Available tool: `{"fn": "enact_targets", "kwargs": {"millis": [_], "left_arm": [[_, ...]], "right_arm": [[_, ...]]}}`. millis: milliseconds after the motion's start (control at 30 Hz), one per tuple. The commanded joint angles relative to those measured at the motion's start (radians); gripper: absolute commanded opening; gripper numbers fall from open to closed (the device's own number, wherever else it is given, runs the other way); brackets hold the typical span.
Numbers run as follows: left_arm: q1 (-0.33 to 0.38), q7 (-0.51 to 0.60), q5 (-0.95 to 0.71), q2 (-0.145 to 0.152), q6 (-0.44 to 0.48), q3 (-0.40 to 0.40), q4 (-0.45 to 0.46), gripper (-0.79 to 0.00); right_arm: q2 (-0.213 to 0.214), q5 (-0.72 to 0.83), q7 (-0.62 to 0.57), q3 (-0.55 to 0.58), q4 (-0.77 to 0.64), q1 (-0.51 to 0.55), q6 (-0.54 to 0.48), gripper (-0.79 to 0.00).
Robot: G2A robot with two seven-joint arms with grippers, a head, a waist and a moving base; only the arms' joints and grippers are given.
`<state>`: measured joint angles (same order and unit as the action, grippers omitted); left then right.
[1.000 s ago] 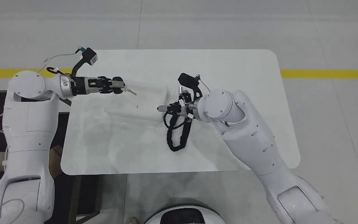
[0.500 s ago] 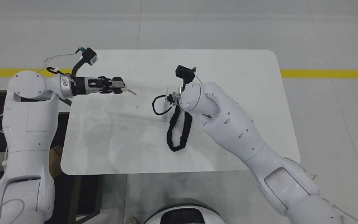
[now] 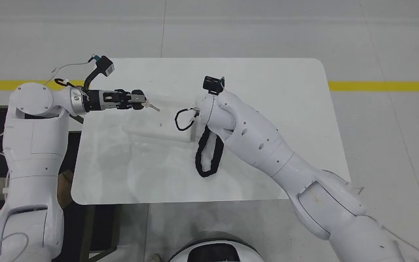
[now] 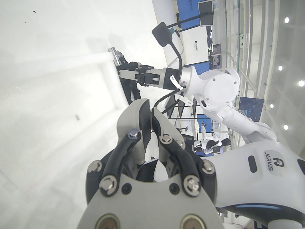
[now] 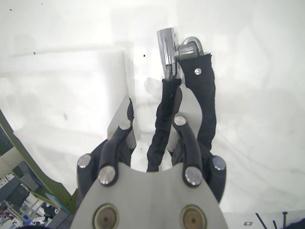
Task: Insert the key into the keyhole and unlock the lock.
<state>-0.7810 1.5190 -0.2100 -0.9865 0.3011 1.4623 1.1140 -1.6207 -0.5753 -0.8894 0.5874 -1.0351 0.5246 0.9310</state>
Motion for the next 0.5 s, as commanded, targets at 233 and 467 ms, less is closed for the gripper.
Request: {"fn": "enact_targets", "kwargs": {"millis": [233, 467], "left_arm": [[0.0, 0.0, 0.0, 0.0, 0.0, 0.0, 0.0, -0.785], [0.0, 0.0, 0.0, 0.0, 0.0, 0.0, 0.0, -0.785]], "right_arm": [[-0.052, 0.03, 0.009, -0.041, 0.136, -0.05, 0.009, -0.459], [-0.091, 0.057, 0.011, -0.065, 0.239, -0.086, 0.011, -0.785]]}}
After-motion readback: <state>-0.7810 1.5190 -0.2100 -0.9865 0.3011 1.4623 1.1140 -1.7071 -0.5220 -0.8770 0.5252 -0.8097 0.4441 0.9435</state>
